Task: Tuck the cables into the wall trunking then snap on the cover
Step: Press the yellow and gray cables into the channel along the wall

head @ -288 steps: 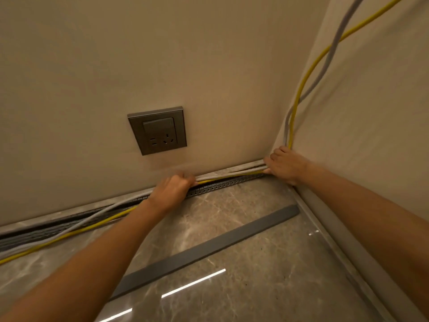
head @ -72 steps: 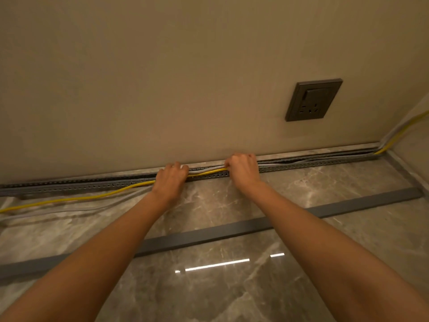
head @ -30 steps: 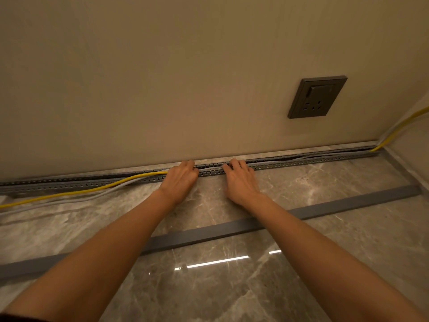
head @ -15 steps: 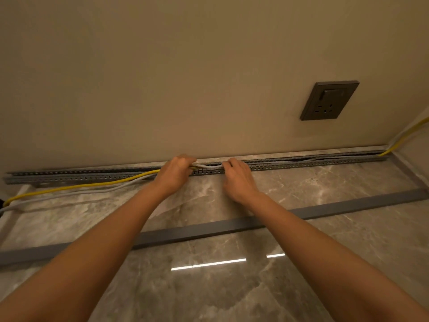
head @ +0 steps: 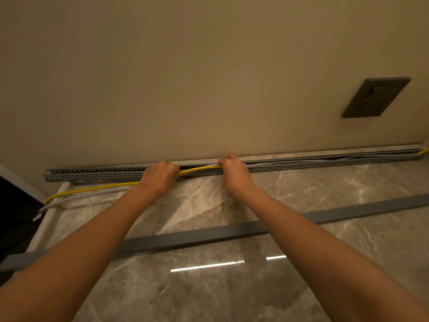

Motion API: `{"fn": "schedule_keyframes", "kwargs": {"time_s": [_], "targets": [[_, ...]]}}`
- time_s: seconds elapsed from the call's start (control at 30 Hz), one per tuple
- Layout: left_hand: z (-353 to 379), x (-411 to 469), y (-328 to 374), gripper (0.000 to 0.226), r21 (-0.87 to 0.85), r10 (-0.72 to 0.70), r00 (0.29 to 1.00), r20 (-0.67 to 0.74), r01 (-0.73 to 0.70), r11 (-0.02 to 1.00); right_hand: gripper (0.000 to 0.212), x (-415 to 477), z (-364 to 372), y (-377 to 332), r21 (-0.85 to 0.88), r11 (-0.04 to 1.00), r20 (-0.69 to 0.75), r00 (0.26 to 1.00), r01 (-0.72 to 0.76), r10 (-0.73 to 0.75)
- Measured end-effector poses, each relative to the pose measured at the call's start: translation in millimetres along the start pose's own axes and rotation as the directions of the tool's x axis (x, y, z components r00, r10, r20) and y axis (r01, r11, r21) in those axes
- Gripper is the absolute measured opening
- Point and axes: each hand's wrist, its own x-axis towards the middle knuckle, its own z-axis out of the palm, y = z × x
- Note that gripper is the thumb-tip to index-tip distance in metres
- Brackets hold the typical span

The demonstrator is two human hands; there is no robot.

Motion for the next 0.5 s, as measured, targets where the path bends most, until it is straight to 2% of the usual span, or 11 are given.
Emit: {"fn": "schedule_keyframes", "kwargs": {"time_s": [0.07, 0.17, 0.3, 0.37, 0.43, 0.5], "targets": [[-7.9, 3.3, -8.9, 0.020, -0.055, 0.025, 0.999, -0.020, -0.026, 0.998, 0.033, -0.2, 0.4, -4.7, -0.025, 0.999, 0.006, 1.000, -0.027, 0.027], [-14.7, 10.2, -17.8, 0.024, -0.031, 0.054, 0.996, -0.073, -0.056, 0.998, 0.033, 0.4, -0.2, -11.0, -0.048, 0.997, 0.006, 0.998, -0.057, 0.057], [-9.5, 11.2, -17.4, 0.015, 0.061, 0.133, 0.951, -0.278, -0.121, 0.991, 0.034, 2.1, 0.5, -13.2, -0.059, 0.995, 0.003, 0.997, -0.082, 0.082], [-5.3, 9.8, -17.4, 0.021, 0.119, 0.205, 0.941, -0.271, -0.179, 0.977, 0.036, 1.5, 2.0, -11.6, -0.056, 0.996, -0.002, 0.998, -0.062, 0.062], [-6.4, 8.1, -18.0, 0.033, 0.134, 0.206, 0.945, -0.254, -0.176, 0.975, 0.036, 0.1, 3.9, -9.6, -0.052, 0.998, -0.019, 0.999, -0.042, 0.041], [-3.1, 8.8, -17.5, 0.026, 0.086, 0.177, 0.957, -0.231, -0.162, 0.983, 0.032, -1.9, 5.5, -7.6, -0.051, 0.998, -0.024, 0.999, -0.035, 0.033]]}}
